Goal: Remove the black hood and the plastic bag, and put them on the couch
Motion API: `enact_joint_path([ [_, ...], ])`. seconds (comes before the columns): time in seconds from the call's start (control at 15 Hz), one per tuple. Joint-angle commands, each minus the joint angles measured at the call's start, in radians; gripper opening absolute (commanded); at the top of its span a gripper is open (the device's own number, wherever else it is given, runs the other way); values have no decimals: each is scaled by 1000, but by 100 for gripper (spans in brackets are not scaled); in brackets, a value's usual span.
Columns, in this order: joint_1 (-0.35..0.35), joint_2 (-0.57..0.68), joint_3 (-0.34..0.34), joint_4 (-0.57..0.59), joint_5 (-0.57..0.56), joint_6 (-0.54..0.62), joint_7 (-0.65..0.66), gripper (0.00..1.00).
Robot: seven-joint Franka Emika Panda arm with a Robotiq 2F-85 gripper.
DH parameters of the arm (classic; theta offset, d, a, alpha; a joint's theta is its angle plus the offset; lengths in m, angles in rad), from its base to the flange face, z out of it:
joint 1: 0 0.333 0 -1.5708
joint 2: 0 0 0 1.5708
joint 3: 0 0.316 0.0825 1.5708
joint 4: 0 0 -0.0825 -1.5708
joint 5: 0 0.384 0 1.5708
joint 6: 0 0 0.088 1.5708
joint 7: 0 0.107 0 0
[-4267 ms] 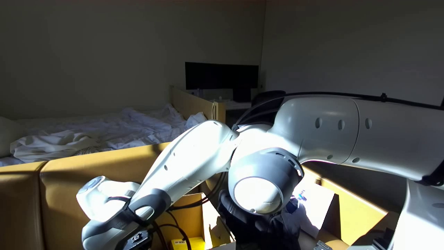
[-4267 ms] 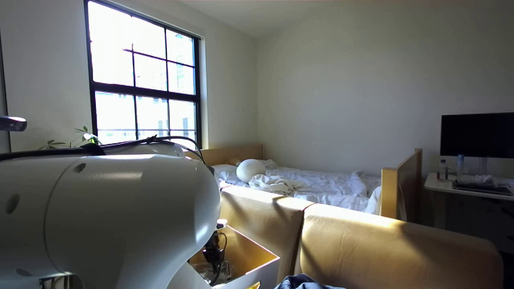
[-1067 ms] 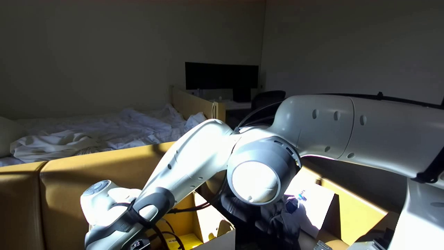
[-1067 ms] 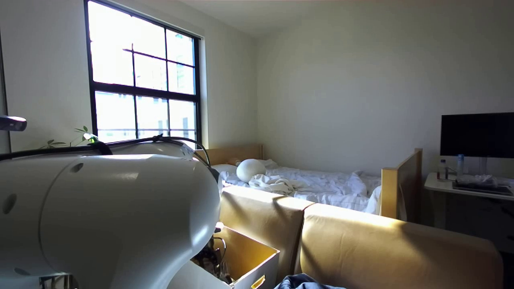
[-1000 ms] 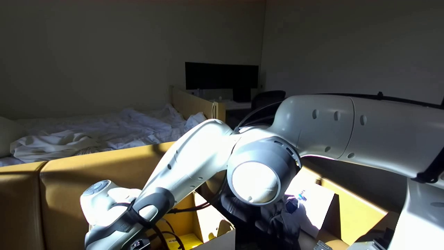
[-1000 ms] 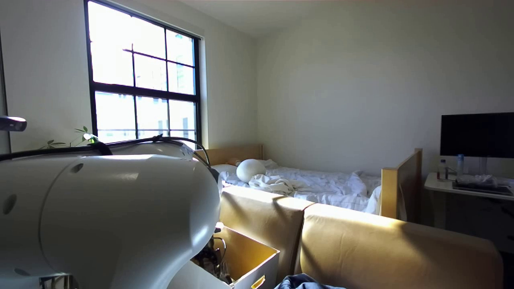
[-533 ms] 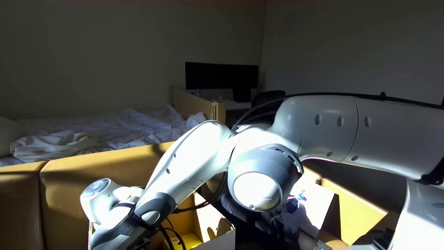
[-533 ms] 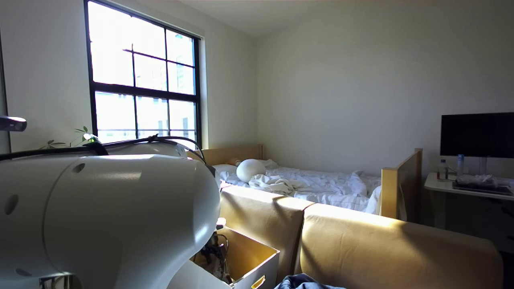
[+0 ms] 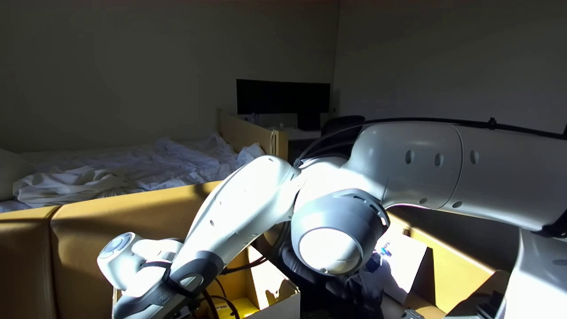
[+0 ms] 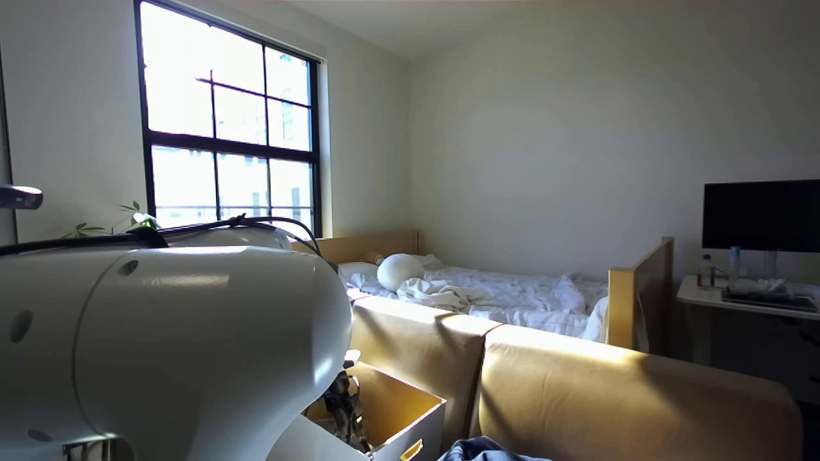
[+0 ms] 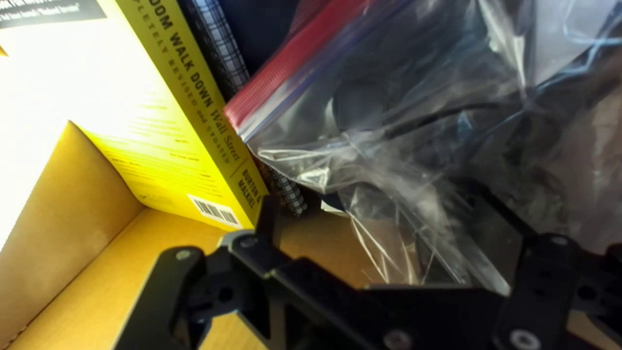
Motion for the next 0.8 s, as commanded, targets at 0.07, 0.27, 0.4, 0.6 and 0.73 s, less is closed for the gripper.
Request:
enact_joint_path([
  [0.07, 6, 0, 6, 16, -1, -100, 46, 99],
  [0.27, 3, 0, 14, 31, 0, -177, 54, 78],
  [0.4, -4, 0, 30, 38, 2, -201, 41, 73],
  [0.6, -10, 0, 49, 43, 5, -195, 24, 53],
  [0.73, -10, 0, 53, 42, 3, -188, 19, 39],
])
